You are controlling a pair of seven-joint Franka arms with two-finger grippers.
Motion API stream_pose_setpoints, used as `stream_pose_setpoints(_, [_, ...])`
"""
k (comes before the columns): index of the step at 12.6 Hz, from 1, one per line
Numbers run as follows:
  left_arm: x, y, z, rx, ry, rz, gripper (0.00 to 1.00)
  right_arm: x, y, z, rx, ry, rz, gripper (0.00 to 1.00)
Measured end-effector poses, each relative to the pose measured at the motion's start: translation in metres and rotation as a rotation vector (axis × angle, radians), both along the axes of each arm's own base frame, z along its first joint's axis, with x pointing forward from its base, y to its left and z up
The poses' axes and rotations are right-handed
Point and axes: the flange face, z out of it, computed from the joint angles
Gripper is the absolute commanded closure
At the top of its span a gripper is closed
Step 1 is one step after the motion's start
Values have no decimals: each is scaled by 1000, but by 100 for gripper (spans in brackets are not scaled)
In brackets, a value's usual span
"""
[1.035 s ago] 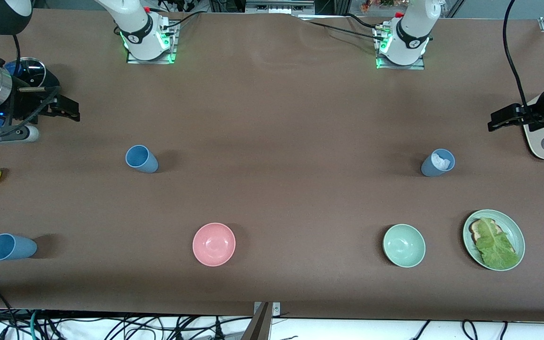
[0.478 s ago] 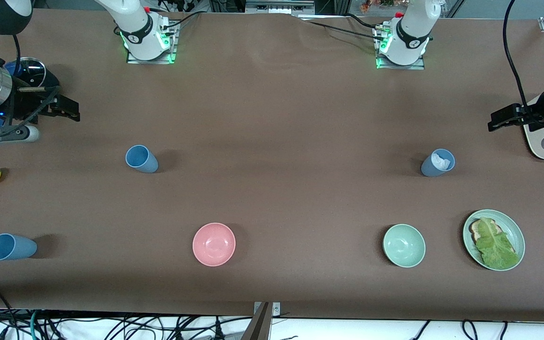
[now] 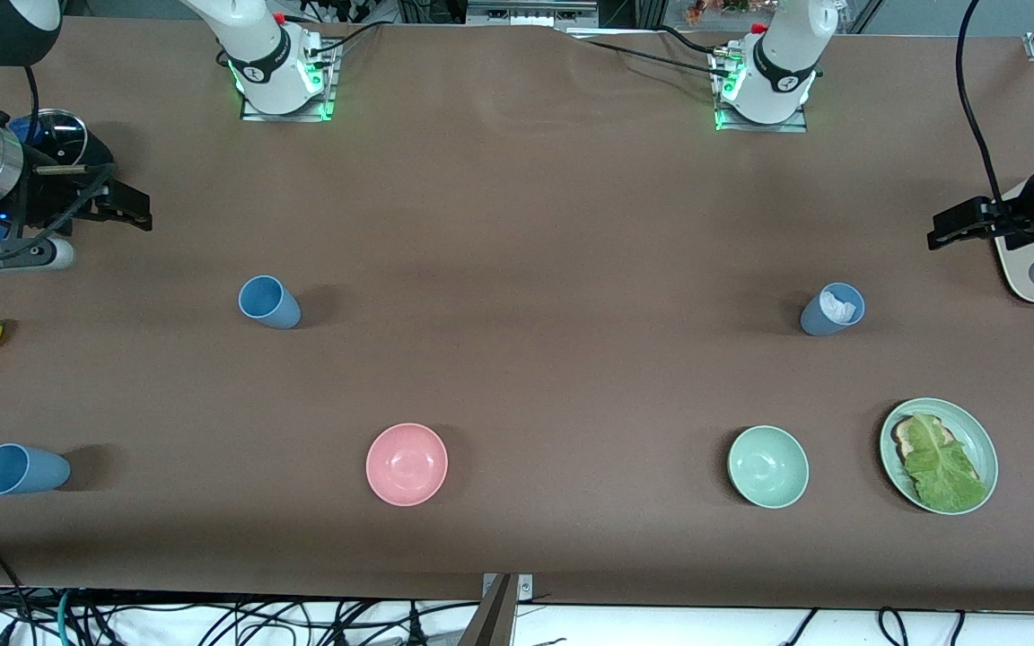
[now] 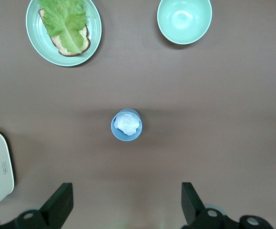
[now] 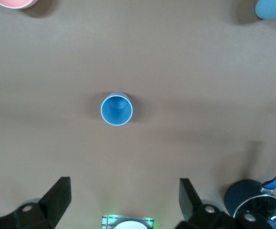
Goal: Stack blue cups with both arms
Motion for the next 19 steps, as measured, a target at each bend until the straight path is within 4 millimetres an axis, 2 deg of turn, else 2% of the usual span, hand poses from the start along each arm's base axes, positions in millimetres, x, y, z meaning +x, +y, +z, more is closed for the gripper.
stream_pose_setpoints(6, [3,0,-7,-1,12,0,0,0,0,0,0,0,0,0])
stream_pose_setpoints(8, [7,1,-15,-2,26,0,0,0,0,0,0,0,0,0])
stream_pose_setpoints(9, [11,1,-26,-3,43,0,0,0,0,0,0,0,0,0])
stream_pose_setpoints(10, [18,1,-45,-5,74,0,0,0,0,-1,0,2,0,0])
stream_pose_setpoints(12, [30,-1,-95,-12,157,-5,0,-1,0,-7,0,15,0,0])
stream_pose_setpoints(14, [35,-6,-144,-15,181,-13,0,1,1,-22,2,26,1,0])
stream_pose_setpoints(17, [26,-10,-189,-12,124,-17,0,6,5,-69,4,22,10,0])
stream_pose_setpoints(19, [8,-11,-215,-7,64,-13,0,8,11,-105,5,20,21,0])
